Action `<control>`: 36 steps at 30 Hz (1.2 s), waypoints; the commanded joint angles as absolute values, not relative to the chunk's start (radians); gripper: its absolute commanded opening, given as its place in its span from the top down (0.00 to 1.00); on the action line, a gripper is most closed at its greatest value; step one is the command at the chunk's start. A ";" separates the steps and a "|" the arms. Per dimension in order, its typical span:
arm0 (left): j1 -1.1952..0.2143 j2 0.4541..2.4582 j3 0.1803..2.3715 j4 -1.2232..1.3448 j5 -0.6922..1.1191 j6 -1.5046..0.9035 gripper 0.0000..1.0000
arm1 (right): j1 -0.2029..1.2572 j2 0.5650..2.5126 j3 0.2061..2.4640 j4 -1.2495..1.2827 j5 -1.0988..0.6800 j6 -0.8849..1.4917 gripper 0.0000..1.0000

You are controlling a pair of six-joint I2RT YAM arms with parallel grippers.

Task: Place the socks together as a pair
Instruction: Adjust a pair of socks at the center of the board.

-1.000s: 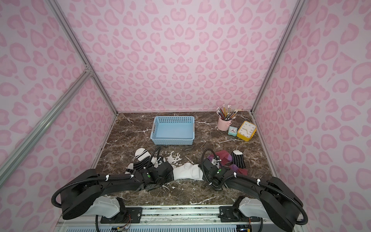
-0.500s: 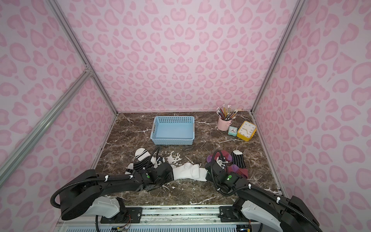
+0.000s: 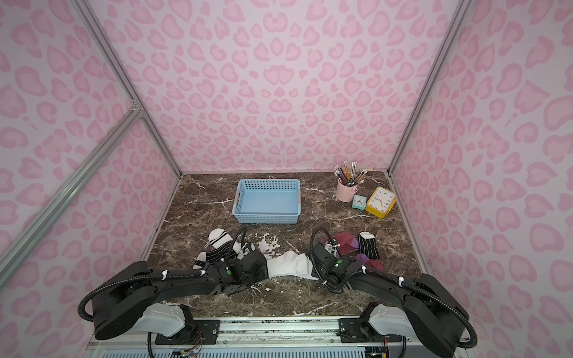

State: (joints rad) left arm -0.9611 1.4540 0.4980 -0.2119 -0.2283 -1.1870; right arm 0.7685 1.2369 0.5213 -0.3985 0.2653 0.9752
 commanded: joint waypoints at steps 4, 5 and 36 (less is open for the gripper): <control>-0.960 1.459 0.494 -0.321 -0.240 -1.201 0.97 | 0.769 1.213 0.486 -0.314 0.216 0.977 0.88; -0.960 1.457 0.492 -0.325 -0.243 -1.204 0.97 | 0.769 1.206 0.483 -0.308 0.208 0.993 0.95; -0.946 1.380 0.389 -0.334 -0.256 -1.292 0.97 | 0.532 0.890 0.285 -0.016 -0.093 0.925 0.59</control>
State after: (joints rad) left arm -0.9489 1.3628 0.3912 -0.1616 -0.2455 -1.2942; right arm 0.5369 0.8757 0.2520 0.0956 -0.1844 0.9741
